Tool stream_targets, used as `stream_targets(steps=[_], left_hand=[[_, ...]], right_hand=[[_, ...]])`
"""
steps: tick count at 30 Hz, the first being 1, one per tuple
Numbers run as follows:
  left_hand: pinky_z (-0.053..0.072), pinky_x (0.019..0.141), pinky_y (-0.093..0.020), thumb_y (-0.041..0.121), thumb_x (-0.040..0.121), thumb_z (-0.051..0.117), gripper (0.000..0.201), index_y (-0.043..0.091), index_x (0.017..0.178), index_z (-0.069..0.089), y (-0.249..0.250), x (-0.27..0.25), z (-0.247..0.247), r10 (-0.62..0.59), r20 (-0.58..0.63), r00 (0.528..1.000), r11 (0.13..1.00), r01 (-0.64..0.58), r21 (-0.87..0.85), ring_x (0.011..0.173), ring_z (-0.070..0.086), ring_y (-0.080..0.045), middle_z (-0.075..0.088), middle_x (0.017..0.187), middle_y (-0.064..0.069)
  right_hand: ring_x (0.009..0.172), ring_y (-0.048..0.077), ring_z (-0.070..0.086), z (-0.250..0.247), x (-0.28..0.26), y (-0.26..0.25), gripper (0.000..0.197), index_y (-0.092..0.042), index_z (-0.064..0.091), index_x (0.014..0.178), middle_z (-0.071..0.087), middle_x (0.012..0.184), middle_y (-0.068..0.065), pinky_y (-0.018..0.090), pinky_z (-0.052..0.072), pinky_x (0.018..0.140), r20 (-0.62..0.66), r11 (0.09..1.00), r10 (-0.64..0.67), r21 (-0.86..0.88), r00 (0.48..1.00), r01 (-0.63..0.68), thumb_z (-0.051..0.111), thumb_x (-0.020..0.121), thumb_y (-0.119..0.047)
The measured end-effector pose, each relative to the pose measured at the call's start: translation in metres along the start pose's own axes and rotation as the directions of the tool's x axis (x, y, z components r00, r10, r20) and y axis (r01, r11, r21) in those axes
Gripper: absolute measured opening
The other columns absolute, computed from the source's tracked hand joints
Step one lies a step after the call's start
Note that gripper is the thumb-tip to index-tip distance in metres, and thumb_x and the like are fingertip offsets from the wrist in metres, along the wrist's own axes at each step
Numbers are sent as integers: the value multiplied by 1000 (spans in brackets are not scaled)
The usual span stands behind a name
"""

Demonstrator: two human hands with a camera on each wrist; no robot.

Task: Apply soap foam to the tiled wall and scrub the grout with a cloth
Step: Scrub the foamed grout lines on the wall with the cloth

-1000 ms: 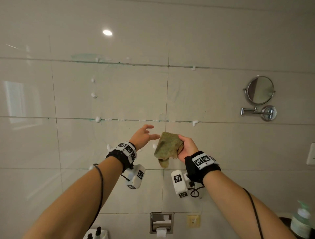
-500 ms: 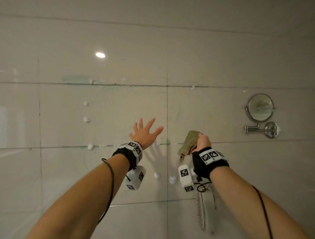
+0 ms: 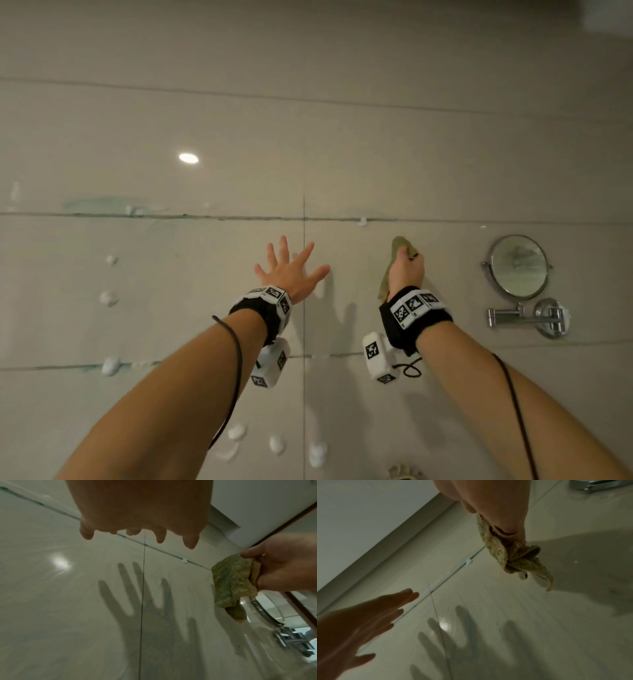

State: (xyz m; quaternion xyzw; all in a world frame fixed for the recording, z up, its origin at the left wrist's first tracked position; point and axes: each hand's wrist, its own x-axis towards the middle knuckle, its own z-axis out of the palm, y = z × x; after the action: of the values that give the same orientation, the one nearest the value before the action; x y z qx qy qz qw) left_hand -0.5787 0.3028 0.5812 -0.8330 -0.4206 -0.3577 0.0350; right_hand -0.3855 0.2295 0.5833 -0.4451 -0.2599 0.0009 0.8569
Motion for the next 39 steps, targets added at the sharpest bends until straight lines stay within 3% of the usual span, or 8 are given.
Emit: stream_targets(steps=[3, 11, 15, 20, 25, 29, 36, 39], left_hand=[[-2, 116, -67, 78, 90, 29, 75, 50, 154, 2, 10, 27, 0, -16, -24, 1000, 996, 18, 84, 150, -23, -32, -25, 164, 0], [2, 115, -70, 74, 91, 34, 81, 49, 153, -12, -4, 61, 40, -33, -93, 995, 989, 47, 141, 148, -29, -29, -37, 159, 2], [0, 112, -74, 76, 89, 36, 84, 51, 150, -15, -11, 69, 45, 21, -185, 983, 977, 19, 211, 148, -29, -31, -36, 159, 2], [-1, 109, -78, 77, 87, 39, 86, 52, 152, -11, -13, 78, 37, 56, -204, 977, 976, -11, 216, 148, -29, -32, -33, 161, 3], [-2, 108, -79, 83, 84, 34, 86, 52, 152, -9, -18, 82, 38, 84, -248, 965, 967, -18, 255, 148, -28, -32, -31, 161, 2], [-1, 108, -79, 82, 84, 34, 86, 52, 152, -9, -18, 83, 38, 88, -256, 963, 964, -17, 267, 148, -27, -32, -31, 161, 1], [1, 109, -78, 80, 86, 38, 85, 53, 152, -8, -17, 80, 35, 79, -240, 968, 969, -18, 247, 149, -26, -30, -30, 162, 3], [3, 110, -77, 79, 85, 39, 85, 53, 152, -7, -20, 80, 34, 91, -240, 966, 969, -31, 245, 150, -24, -29, -29, 162, 4]], right_hand=[[106, 28, 58, 14, 28, -4, 35, -5, 49, 131, 61, 120, 14, 30, 40, 84, 43, 991, -122, -46, 992, 124, 43, 102, -23], [127, 37, 49, 36, 94, 32, 44, -12, 37, 146, 50, 142, 18, 40, 39, 102, 40, 945, -266, -185, 963, 269, 37, 104, -23], [142, 33, 29, 55, 112, 29, 51, -15, 32, 151, 30, 157, 11, 41, 20, 117, 92, 858, -406, -303, 909, 414, 40, 102, -25], [150, 23, 12, 84, 119, 8, 51, -13, 27, 153, 19, 162, 6, 38, 4, 120, 353, 628, -529, -449, 772, 636, 34, 104, -27], [150, 17, 13, 94, 80, 34, 53, -16, 29, 152, 21, 161, 0, 36, 4, 123, 633, 342, -621, -312, 462, 887, 30, 102, -33], [150, 7, 5, 56, 65, 72, 51, -22, 24, 154, 17, 162, -8, 34, 3, 123, 765, 247, -539, -255, 351, 935, 28, 104, -33], [151, 18, -1, 35, 109, 54, 55, -15, 9, 156, 3, 164, 2, 38, -1, 122, 536, 379, -513, -561, 671, 736, 26, 106, -29], [151, 20, 0, 58, 109, 35, 56, -17, 9, 156, 4, 165, 1, 39, -1, 122, 469, 376, -511, -631, 720, 678, 27, 105, -31]])
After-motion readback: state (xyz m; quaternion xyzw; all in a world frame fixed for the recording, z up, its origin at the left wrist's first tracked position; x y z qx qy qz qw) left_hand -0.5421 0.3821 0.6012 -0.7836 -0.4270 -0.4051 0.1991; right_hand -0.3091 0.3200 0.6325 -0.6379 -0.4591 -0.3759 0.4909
